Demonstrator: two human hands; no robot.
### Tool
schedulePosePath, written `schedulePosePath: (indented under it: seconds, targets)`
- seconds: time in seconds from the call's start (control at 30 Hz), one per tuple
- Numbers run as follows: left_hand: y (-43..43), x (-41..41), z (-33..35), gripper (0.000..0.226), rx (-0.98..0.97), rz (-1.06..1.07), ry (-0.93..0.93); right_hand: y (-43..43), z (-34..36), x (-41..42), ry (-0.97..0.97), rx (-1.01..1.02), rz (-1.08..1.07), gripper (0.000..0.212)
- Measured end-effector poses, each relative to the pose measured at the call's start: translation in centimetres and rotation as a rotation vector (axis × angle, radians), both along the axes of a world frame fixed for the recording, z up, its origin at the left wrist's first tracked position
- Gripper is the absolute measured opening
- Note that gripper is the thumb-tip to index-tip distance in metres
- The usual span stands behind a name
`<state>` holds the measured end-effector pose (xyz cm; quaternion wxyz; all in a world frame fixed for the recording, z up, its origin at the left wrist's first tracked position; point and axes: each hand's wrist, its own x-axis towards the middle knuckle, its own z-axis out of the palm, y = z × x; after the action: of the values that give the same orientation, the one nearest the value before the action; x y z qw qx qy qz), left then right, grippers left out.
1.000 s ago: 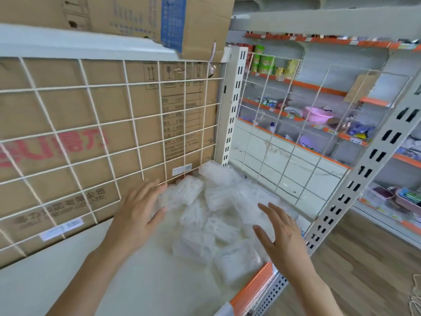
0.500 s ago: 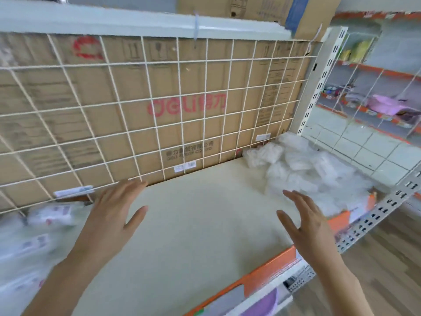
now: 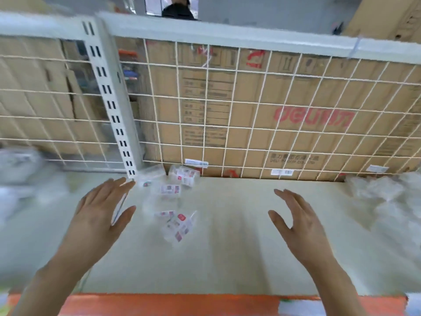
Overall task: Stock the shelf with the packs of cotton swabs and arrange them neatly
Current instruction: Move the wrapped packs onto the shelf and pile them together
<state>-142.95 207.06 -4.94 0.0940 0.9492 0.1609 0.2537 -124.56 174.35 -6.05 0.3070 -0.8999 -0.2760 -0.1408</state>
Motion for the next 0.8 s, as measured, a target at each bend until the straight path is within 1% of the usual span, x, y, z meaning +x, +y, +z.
schedulePosePath:
  seconds: [0.13,0.2,0.3,0.53,0.63,0.7,0.8]
  targets:
    - [0.1,-4.2,0.5,0.060,-0.003,0.162,-0.034,3.8,0.9,0.4,-0.005,-0.001,0.167,0.053]
    - [-0.3,-6.2,0.6,0.057,-0.009,0.252,-0.042,5.4,1.2,0.5,-0.017,0.007,0.245,0.051]
    - [-1.4,-9.4,0.3,0.057,-0.028,0.381,-0.044,7.3,1.4,0.4,-0.036,-0.005,0.362,0.040]
    - [-6.7,-16.6,-1.3,0.056,-0.065,0.663,-0.067,10.1,1.1,-0.7,-0.002,-0.072,0.655,0.043]
    - [-8.9,-19.3,-2.0,0.056,-0.086,0.746,-0.066,11.3,1.1,-2.0,-0.001,-0.065,0.767,0.047]
    - [-10.0,-20.9,-2.2,0.056,-0.095,0.784,-0.072,12.3,1.1,-2.9,0.015,-0.082,0.826,0.042]
    - [-10.7,-22.7,-2.3,0.059,-0.087,0.819,-0.089,14.2,1.3,-4.3,0.030,-0.098,0.890,0.042]
